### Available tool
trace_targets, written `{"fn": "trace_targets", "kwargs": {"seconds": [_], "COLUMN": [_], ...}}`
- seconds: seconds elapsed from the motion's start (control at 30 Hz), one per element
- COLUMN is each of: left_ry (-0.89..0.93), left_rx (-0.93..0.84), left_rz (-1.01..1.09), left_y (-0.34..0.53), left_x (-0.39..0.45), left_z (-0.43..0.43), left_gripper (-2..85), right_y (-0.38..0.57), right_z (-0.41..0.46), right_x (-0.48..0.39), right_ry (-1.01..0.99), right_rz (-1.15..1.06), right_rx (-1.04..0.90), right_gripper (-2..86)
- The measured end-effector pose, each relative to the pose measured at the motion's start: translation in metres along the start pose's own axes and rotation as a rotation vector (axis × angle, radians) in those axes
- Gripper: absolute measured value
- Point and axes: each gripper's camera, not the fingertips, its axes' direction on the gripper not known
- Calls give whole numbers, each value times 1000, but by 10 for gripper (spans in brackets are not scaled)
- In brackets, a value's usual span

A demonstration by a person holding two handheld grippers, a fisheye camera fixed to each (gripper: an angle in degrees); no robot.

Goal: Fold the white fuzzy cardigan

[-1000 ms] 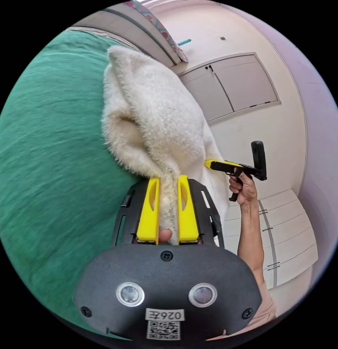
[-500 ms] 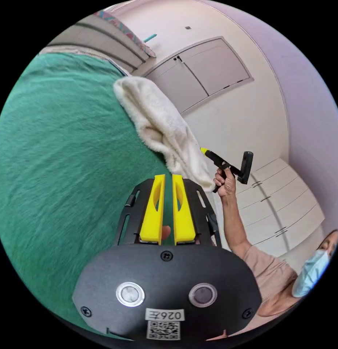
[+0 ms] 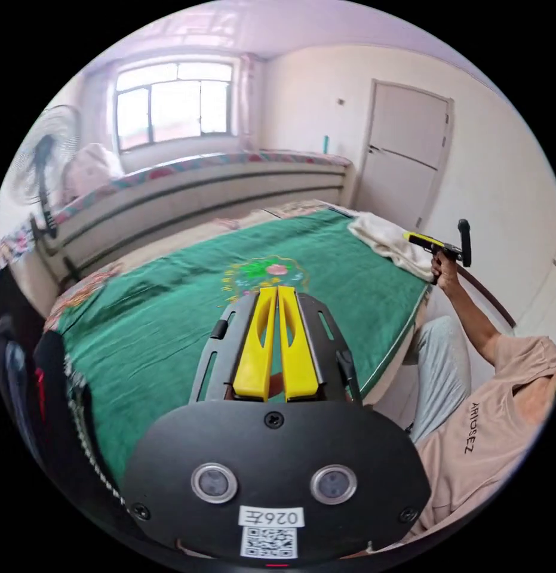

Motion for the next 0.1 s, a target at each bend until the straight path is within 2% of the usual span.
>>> {"fn": "trace_targets", "kwargs": {"seconds": [0.1], "left_ry": [-290], "left_rx": [121], "left_rz": [-103], "left_y": [66], "left_x": [-13], "left_z": [-112], "left_gripper": [-10], "right_y": [16], "right_z": [39], "right_x": [-104], "right_ry": [-193], "right_rz": [-183], "right_rx": [-19], "right_gripper": [-9]}}
